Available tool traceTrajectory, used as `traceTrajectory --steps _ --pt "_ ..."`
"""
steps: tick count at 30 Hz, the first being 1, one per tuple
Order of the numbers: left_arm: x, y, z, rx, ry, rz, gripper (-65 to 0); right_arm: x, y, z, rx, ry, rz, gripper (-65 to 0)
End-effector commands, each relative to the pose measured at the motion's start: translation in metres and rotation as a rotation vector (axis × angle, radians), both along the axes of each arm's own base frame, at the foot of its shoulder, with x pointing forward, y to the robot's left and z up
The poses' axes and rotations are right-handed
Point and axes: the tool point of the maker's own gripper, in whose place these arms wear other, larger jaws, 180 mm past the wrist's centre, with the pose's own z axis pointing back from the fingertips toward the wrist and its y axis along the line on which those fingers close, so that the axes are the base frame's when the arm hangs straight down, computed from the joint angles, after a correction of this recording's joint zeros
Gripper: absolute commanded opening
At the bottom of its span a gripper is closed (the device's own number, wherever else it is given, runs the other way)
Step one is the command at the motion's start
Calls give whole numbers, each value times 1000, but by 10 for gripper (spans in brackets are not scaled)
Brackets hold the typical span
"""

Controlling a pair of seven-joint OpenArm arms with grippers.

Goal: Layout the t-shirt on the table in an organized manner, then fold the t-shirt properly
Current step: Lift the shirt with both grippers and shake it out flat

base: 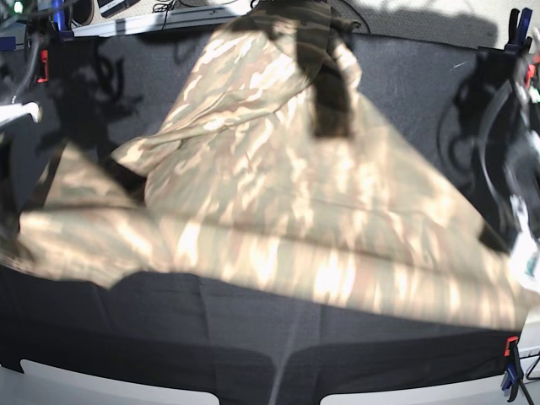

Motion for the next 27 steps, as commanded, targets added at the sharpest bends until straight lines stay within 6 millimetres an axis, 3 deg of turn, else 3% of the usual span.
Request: traceTrajectory --steps 1,5,10,15,20,23,27 --pt "0 -1 16 -6 -50 -11 -650 2 8 14 -7 -56 35 -650" --pt "5 -9 11 -95 -11 -70 -650 14 28 14 -10 -72 97 -650" --pt "4 -6 8 -104 -3 -44 -650 29 45 21 -33 -109 140 -650" --pt "0 12 2 -85 16 65 -650 34 77 18 -23 -101 259 -650" --pt "-17 38 21 -85 -138 253 -650 35 110 11 -18 -74 381 -650" --pt "-14 29 16 -185 -149 195 -650 44 100 4 -72 -51 311 -650" --pt "4 -19 -17 -397 9 -60 -650 54 44 10 -133 -57 52 -650"
